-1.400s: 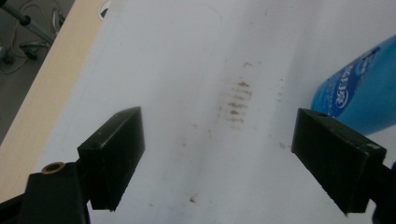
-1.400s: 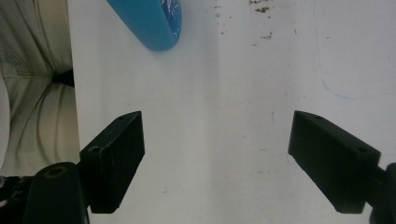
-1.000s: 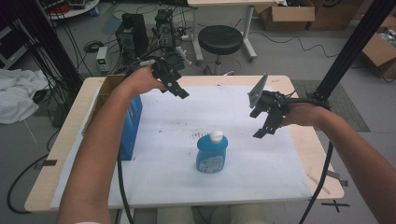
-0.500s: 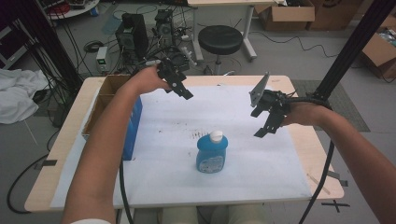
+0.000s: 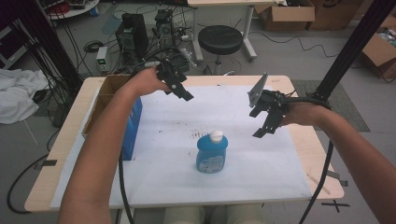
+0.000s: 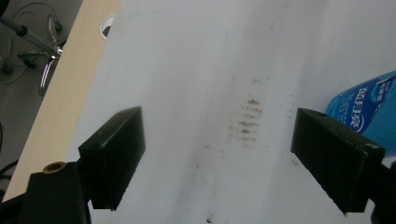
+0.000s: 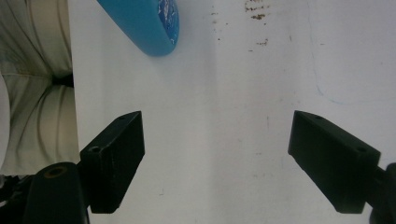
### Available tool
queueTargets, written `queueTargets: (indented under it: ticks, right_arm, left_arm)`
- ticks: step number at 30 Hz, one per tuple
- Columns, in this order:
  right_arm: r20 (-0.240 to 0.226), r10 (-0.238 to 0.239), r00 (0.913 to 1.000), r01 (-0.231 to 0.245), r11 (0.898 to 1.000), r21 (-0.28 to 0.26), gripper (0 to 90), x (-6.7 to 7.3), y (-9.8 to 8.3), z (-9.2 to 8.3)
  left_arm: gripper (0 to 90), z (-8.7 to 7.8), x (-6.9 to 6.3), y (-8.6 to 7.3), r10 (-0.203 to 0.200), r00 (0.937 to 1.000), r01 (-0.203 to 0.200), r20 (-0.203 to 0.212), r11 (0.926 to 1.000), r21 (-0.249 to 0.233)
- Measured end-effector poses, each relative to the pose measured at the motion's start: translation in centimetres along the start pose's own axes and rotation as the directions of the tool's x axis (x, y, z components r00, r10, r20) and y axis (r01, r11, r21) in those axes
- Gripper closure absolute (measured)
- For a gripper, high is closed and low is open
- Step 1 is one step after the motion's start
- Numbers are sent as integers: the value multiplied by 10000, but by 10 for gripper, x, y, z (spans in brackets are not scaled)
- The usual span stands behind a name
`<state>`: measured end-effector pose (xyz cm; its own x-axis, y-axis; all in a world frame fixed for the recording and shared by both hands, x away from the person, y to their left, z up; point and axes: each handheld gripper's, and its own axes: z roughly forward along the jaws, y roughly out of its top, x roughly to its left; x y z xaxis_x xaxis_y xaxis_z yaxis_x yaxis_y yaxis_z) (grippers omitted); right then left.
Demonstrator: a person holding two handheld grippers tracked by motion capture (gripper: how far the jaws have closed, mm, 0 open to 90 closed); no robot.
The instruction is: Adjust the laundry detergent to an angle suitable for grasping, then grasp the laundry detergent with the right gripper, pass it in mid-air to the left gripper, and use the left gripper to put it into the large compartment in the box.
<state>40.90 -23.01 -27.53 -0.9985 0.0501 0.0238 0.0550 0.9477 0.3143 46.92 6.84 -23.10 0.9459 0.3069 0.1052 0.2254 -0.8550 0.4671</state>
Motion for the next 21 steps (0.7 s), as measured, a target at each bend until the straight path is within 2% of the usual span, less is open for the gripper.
queueTargets:
  ticks: [12, 21]
  right_arm:
    - [25, -18, 10000, 18, 10000, -75, 181, 3, -3, 0]
    - [-69, -127, 9999, 124, 9993, -344, 178, 8, -2, 1]
  left_arm:
    - [183, -2, -3, 0, 66, 10000, -66, 69, 10000, -74]
    - [183, 1, -5, 1, 189, 9998, -189, 94, 9998, 46]
